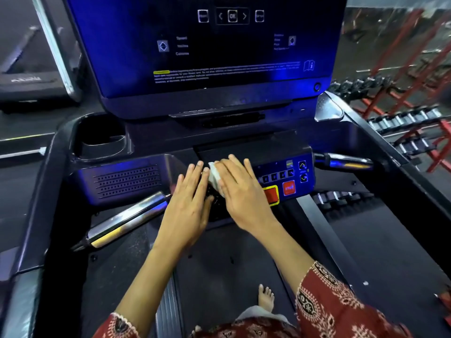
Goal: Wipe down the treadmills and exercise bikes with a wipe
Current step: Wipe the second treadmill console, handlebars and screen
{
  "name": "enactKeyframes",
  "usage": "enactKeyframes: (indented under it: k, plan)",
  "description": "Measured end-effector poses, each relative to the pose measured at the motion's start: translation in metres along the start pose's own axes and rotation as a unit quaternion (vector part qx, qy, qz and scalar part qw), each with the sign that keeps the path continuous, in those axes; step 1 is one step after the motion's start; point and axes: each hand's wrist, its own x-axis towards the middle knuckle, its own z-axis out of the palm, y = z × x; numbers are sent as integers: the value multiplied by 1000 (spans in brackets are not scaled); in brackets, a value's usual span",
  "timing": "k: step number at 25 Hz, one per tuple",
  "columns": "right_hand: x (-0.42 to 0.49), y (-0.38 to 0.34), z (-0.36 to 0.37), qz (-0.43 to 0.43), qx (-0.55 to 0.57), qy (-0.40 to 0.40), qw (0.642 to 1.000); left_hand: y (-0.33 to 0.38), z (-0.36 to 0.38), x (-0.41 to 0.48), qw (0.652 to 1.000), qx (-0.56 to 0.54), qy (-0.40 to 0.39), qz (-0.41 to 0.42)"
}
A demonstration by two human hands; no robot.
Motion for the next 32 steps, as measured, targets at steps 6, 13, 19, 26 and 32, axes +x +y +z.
enactKeyframes:
  k: [6,13,19,26,32]
  plan:
    - [-23,129,-26,127,-103,112,980,41,25,34,998,45,12,45]
    - [-21,136,-26,5,-11,65,998,82,60,65,998,50,26,34]
    - [-34,195,-46,137,39,90,986,115,83,91,997,66,31,40]
    - [-53,219,-49,43,-10,2,999,153,109,121,994,68,13,79]
    - [-68,283,-69,105,-91,29,990,171,129,136,989,105,4,101]
